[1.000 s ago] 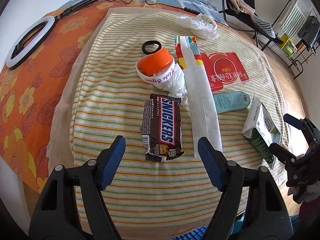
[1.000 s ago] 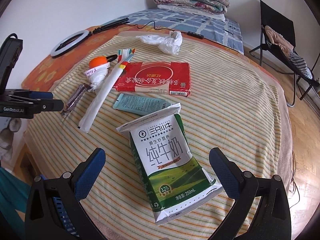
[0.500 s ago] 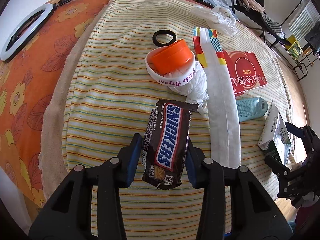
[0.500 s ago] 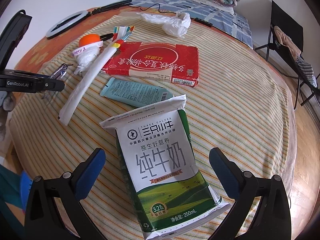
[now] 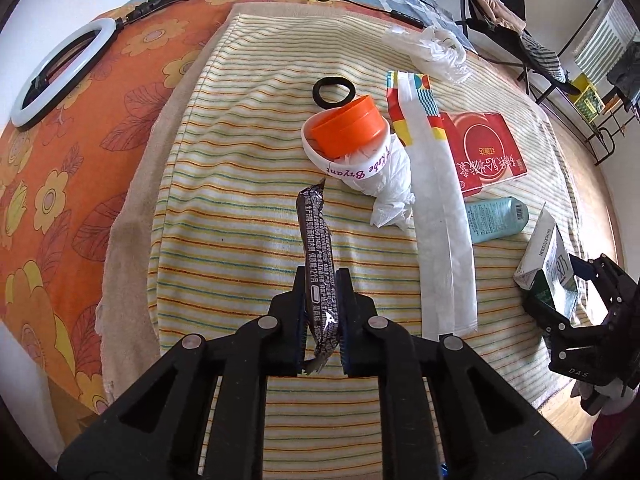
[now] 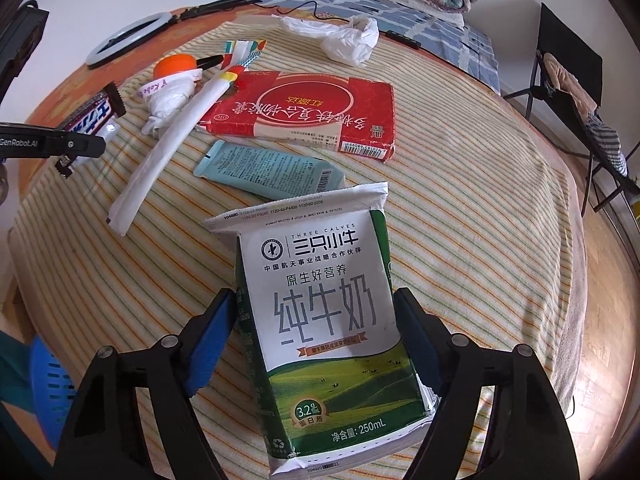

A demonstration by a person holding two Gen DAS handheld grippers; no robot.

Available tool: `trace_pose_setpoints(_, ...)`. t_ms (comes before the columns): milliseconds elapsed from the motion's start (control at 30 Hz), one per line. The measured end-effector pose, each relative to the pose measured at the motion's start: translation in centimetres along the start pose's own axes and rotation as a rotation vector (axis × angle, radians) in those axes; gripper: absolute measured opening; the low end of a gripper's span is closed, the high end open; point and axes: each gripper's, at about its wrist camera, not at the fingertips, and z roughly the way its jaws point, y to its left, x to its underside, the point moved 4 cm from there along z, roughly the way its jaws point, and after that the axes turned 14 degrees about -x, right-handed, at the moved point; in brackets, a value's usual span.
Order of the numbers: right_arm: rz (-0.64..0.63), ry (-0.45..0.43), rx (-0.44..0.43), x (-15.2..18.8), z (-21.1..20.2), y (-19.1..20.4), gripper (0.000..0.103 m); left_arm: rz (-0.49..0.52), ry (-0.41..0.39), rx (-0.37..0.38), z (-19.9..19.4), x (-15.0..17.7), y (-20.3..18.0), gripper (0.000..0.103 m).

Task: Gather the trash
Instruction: 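Carry both items to the blue basket and open both tools to drop them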

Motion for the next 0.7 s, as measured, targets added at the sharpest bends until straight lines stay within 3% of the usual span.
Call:
trace_pose_setpoints(367,0.039,-0.126,-0.021,-0.2,-4.3,0.6,0.076,0.021,-0.066,0.012,-3.2,1.4,0.1,0.01)
trace_pose_setpoints(700,0.038,-0.244,-0.039,-0.2,-8.1,2.5,0.075,0.076,-0.117,0.026,-6.6,5.0,-0.4,0.01)
